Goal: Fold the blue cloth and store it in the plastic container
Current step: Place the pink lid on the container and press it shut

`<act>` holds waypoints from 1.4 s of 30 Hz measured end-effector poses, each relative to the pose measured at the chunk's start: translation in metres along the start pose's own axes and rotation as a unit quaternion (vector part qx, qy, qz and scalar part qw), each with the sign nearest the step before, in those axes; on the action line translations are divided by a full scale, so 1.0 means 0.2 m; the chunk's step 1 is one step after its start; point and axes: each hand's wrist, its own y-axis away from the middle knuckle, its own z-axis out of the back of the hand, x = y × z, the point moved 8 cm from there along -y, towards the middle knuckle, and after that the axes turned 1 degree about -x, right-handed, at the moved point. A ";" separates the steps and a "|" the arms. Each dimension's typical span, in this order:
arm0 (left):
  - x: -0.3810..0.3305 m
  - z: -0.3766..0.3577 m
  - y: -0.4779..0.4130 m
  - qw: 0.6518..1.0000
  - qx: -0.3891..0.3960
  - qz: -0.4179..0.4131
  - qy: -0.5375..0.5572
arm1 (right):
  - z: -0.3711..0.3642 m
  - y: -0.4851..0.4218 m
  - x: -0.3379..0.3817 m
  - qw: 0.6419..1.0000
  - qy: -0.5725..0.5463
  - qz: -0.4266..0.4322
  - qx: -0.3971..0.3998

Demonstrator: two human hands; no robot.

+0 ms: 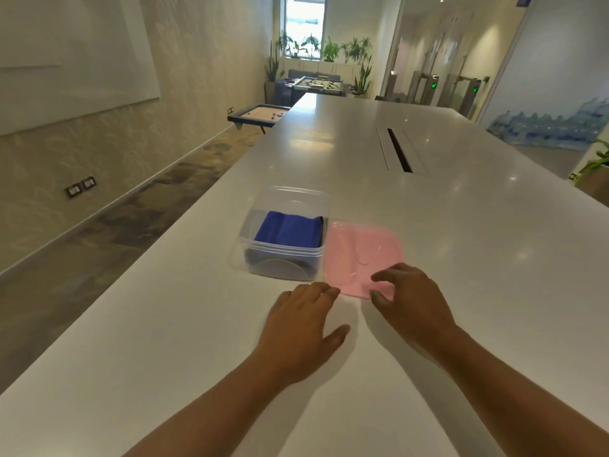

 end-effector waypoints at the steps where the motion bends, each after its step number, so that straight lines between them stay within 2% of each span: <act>1: -0.01 -0.07 -0.02 0.999 0.031 0.021 0.008 | 0.00 0.02 0.00 1.000 0.010 0.014 0.002; 3: -0.04 -0.16 -0.04 0.998 0.059 0.032 0.003 | -0.02 0.05 0.00 0.999 0.019 0.041 0.009; 8: -0.03 -0.18 -0.06 0.998 0.047 0.033 0.000 | -0.05 0.06 -0.01 0.994 0.044 0.100 0.007; 11: -0.05 -0.17 -0.05 0.999 0.040 0.028 0.018 | -0.04 0.05 -0.04 0.993 0.061 0.105 -0.005; 17: -0.17 -0.04 -0.04 0.994 0.001 0.014 0.111 | 0.19 -0.02 -0.18 0.989 -0.009 0.096 -0.109; 20: -0.20 0.04 -0.05 0.990 -0.040 0.034 0.132 | 0.41 -0.06 -0.23 0.973 -0.082 0.098 -0.193; 22: -0.19 0.14 -0.09 0.985 -0.065 0.052 0.154 | 0.55 -0.11 -0.24 0.968 -0.112 0.095 -0.205; 25: -0.14 0.30 -0.13 0.967 -0.109 0.085 0.213 | 0.73 -0.24 -0.16 0.964 -0.152 0.120 -0.182; 28: -0.03 0.41 -0.16 0.927 -0.139 0.164 0.308 | 0.86 -0.35 -0.07 0.959 -0.199 0.136 -0.152; 31: 0.07 0.52 -0.20 0.907 -0.159 0.199 0.335 | 0.88 -0.45 0.00 0.954 -0.248 0.120 -0.118; 36: 0.22 0.63 -0.21 0.902 -0.150 0.194 0.355 | 0.73 -0.63 0.09 0.943 -0.319 0.057 -0.075; 40: 0.36 0.59 -0.15 0.864 -0.137 0.229 0.427 | 0.53 -0.76 0.12 0.938 -0.343 0.000 -0.053; 42: 0.40 0.56 -0.12 0.857 -0.107 0.223 0.452 | 0.41 -0.84 0.12 0.937 -0.348 -0.030 -0.022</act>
